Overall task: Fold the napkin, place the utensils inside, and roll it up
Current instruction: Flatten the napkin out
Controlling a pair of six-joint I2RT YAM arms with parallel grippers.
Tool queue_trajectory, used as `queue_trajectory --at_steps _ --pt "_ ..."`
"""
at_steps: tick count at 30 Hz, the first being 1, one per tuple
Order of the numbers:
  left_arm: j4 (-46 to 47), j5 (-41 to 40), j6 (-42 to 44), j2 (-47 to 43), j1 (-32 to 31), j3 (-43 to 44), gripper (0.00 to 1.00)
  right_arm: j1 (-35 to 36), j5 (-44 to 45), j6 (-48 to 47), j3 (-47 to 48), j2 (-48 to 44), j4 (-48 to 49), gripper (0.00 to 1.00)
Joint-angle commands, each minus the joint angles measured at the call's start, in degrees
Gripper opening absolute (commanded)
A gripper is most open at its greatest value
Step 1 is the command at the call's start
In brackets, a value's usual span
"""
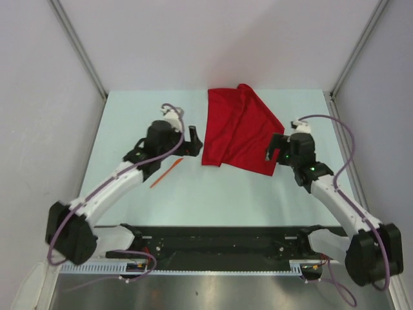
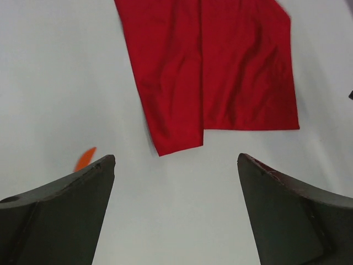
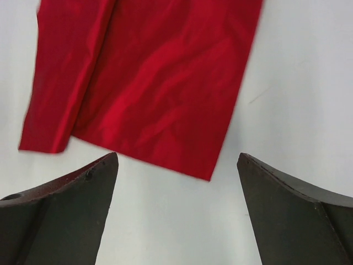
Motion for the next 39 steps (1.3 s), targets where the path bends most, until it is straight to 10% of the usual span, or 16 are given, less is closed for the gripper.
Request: queue_trajectory --at_steps 1,23,29,32,39 --pt "1.47 -2.74 -5.80 16.44 -2.50 3.69 0.91 4.28 1.25 3.35 2.41 4.45 4.58 0.96" --pt "19.39 10.80 -18.28 37.66 1.99 -1.39 0.63 4.55 0.27 5.30 0.21 10.79 6.26 0.97" --pt "24.05 14.40 -20.74 39.76 2.25 -1.84 0.36 4.55 0.36 5.91 0.03 11.49 6.35 0.97" --pt "25.89 17.21 -22.15 40.47 2.95 -2.53 0.03 4.55 0.44 5.91 0.03 11.76 6.17 0.97" --pt "27.85 20.12 -21.99 32.66 10.15 -7.46 0.00 1.66 0.97 7.31 1.52 15.09 2.58 0.91"
